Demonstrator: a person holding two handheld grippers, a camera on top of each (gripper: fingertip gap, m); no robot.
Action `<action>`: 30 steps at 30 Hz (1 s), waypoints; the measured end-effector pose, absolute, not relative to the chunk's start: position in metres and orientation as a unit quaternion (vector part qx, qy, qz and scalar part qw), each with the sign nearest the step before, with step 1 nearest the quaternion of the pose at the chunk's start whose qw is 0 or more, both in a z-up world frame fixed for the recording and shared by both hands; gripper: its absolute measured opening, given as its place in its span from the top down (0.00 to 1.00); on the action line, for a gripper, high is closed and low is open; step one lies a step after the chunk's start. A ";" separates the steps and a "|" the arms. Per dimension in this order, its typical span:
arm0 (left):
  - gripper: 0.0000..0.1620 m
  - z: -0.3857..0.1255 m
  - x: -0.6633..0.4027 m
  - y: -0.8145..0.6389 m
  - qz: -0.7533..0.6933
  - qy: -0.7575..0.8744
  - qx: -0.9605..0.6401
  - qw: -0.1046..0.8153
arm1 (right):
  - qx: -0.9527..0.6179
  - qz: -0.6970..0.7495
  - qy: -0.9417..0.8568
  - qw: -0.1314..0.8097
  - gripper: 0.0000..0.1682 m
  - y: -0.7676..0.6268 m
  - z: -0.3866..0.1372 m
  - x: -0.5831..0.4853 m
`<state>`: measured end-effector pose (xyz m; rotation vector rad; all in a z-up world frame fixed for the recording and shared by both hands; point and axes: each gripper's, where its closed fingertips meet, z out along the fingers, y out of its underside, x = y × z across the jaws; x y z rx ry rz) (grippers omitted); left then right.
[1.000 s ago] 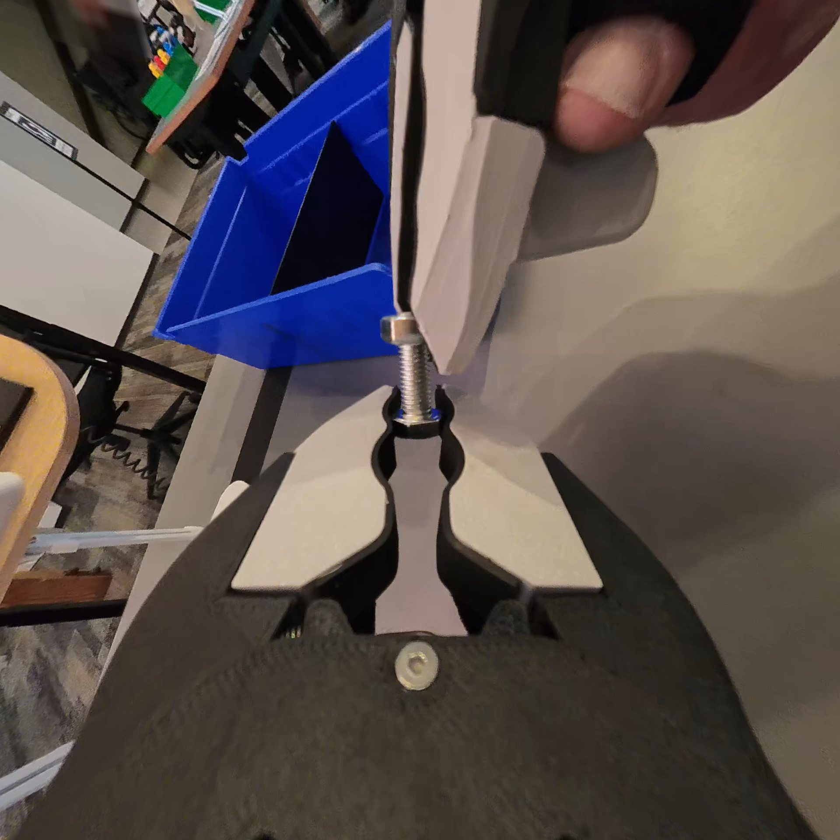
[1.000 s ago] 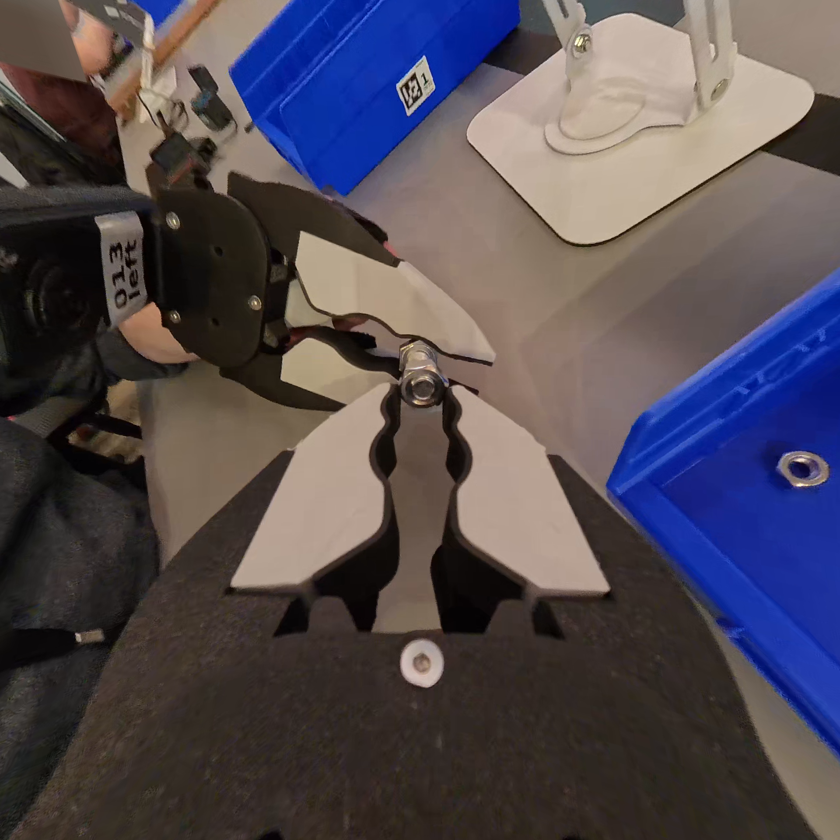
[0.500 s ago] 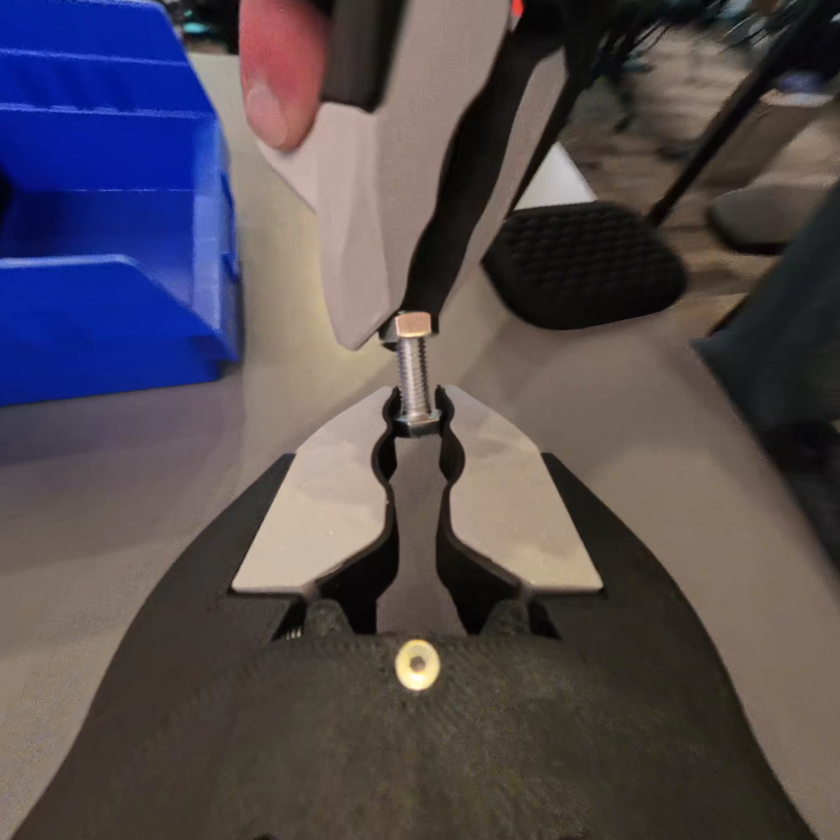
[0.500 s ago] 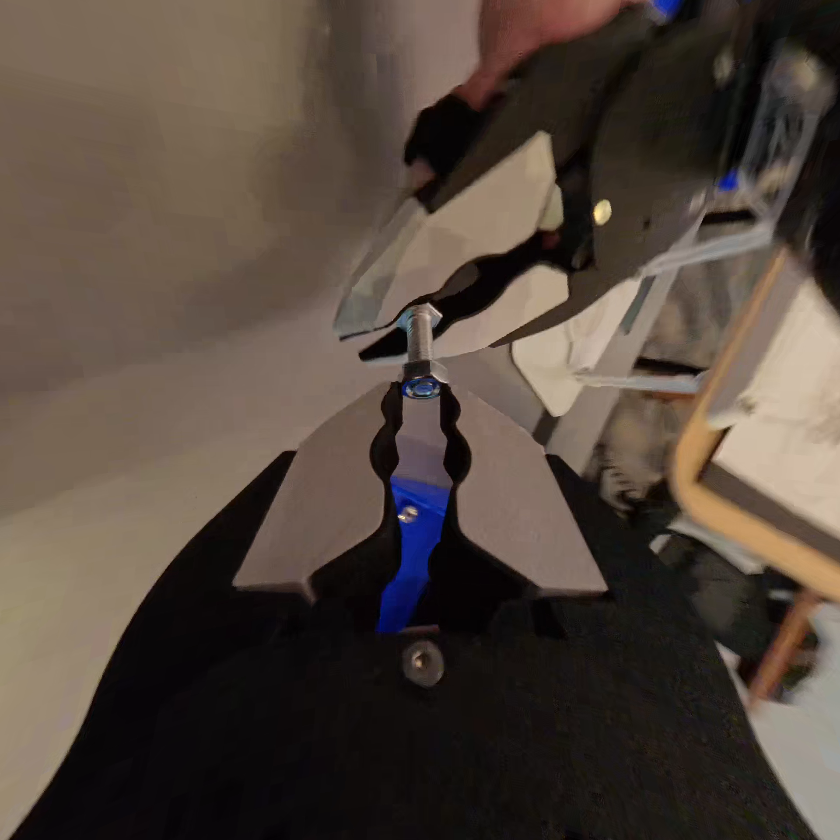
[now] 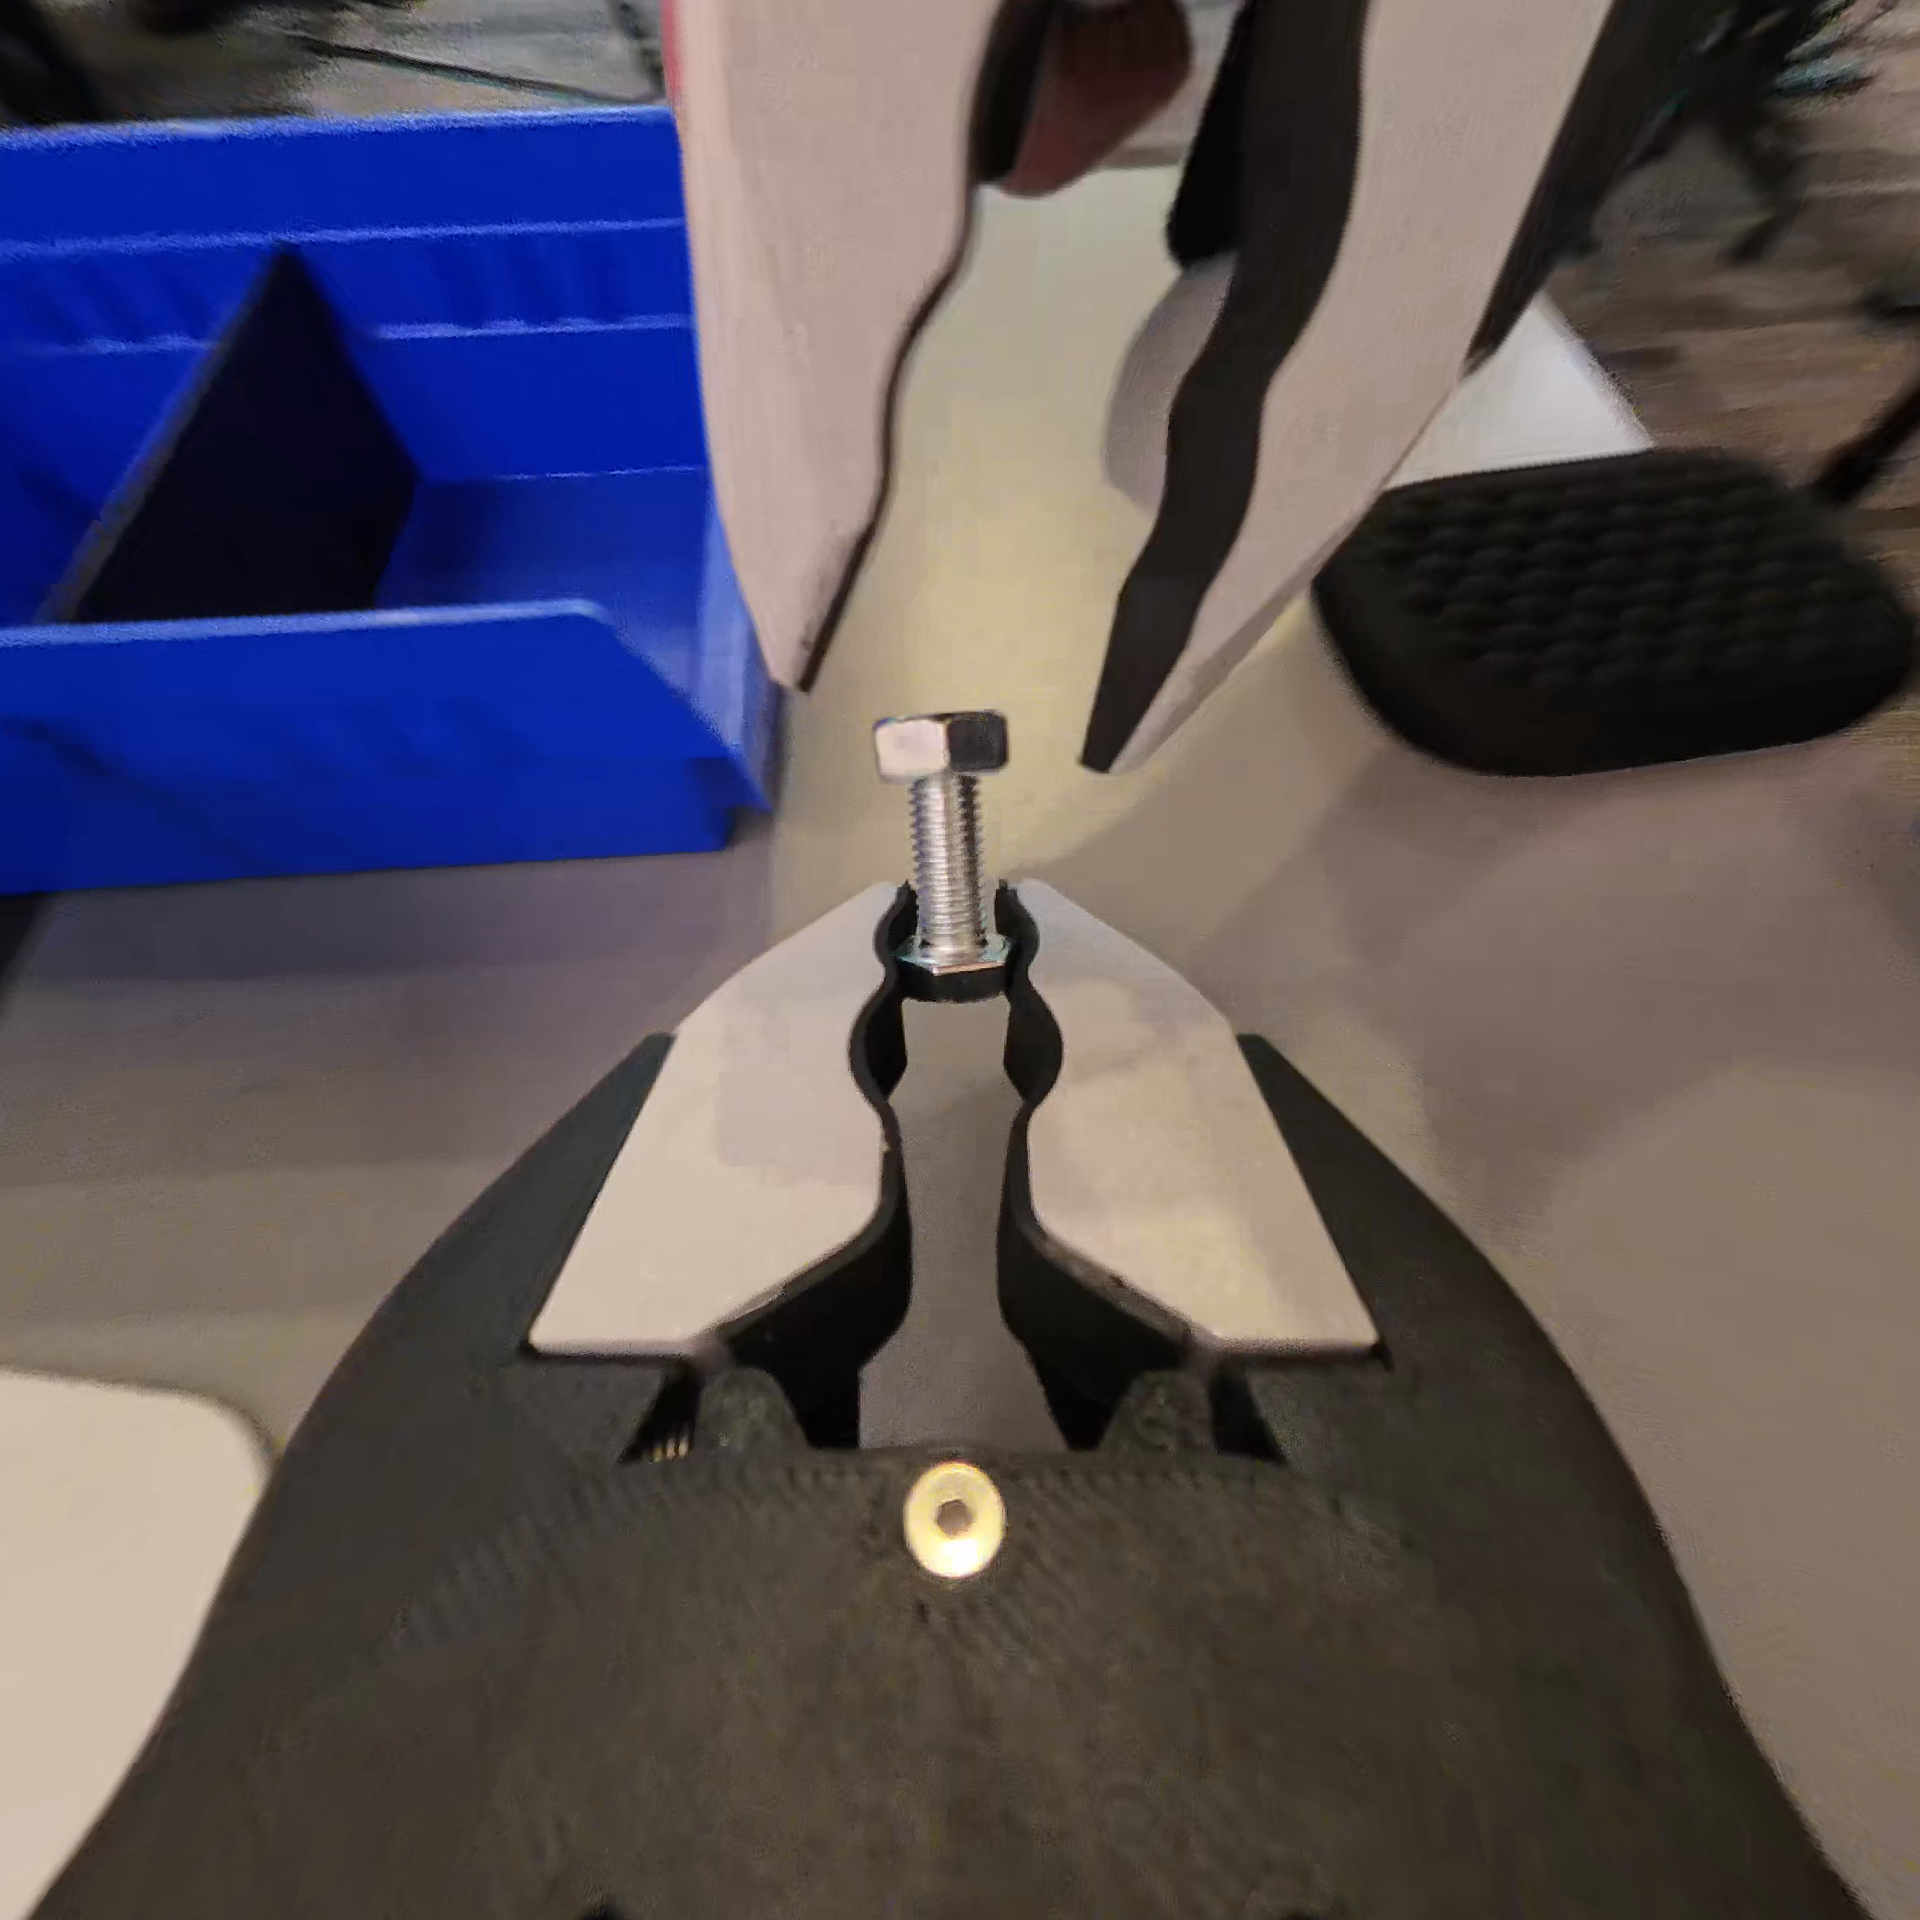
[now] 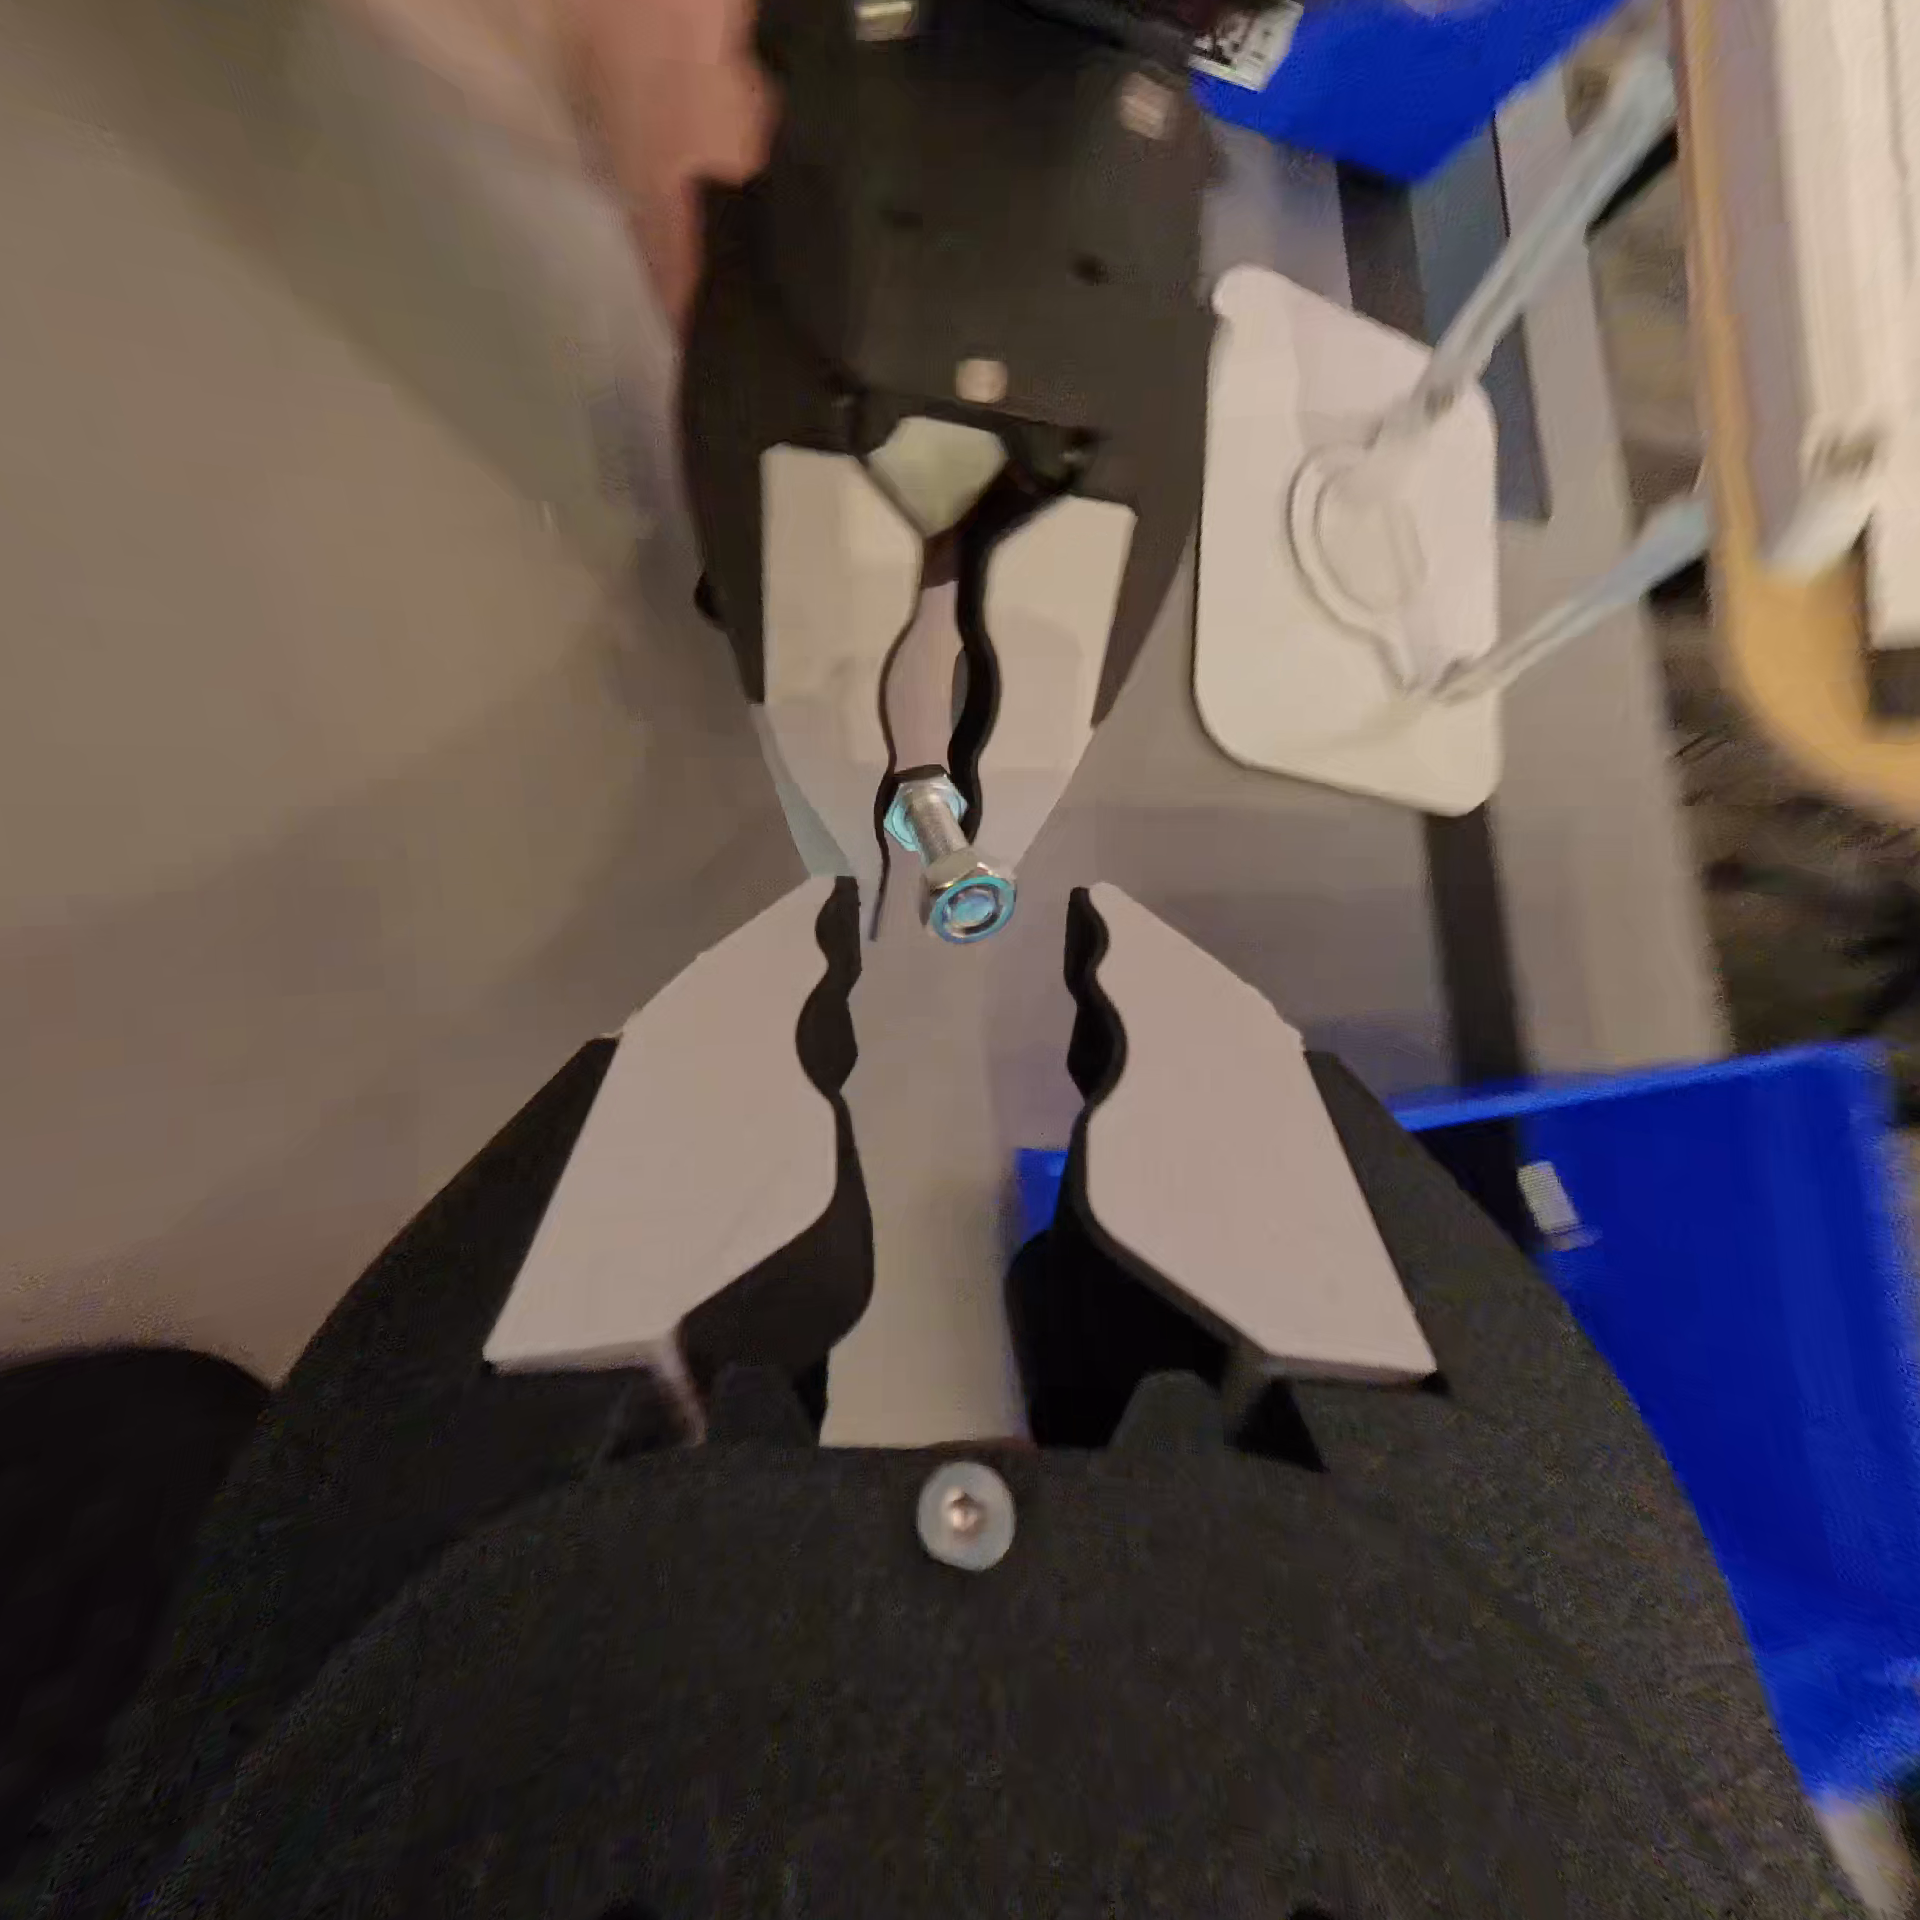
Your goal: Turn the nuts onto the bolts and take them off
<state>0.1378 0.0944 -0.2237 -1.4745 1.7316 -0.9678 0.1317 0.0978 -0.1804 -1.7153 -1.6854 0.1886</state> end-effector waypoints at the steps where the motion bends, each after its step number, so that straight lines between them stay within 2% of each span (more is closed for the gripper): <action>1: 0.91 -0.223 0.139 0.100 -0.342 0.661 -0.566 0.354 | -0.701 0.115 -0.610 0.351 0.77 0.100 -0.180 0.132; 5: 0.91 -0.221 0.141 0.120 -0.230 0.655 -0.575 0.432 | -0.791 0.268 -0.440 0.330 0.79 0.111 -0.176 0.134; 8: 0.91 -0.220 0.141 0.129 -0.149 0.653 -0.573 0.472 | -0.820 0.331 -0.360 0.296 0.79 0.113 -0.185 0.135; 10: 0.91 -0.218 0.141 0.133 -0.111 0.648 -0.569 0.494 | -0.826 0.353 -0.338 0.283 0.81 0.111 -0.191 0.134; 12: 0.91 -0.219 0.141 0.134 -0.093 0.648 -0.569 0.498 | -0.823 0.366 -0.330 0.283 0.88 0.109 -0.193 0.131; 17: 0.91 -0.220 0.142 0.132 -0.097 0.652 -0.563 0.498 | -0.813 0.350 -0.353 0.303 0.89 0.109 -0.196 0.132; 20: 0.91 -0.223 0.143 0.125 -0.127 0.670 -0.558 0.473 | -0.794 0.310 -0.423 0.308 0.89 0.103 -0.198 0.132; 23: 0.91 -0.230 0.143 0.109 -0.217 0.683 -0.568 0.404 | -0.743 0.221 -0.543 0.322 0.89 0.097 -0.203 0.133; 30: 0.91 -0.232 0.132 0.056 -0.449 0.692 -0.519 0.223 | -0.519 0.008 -0.789 0.329 0.89 0.074 -0.202 0.125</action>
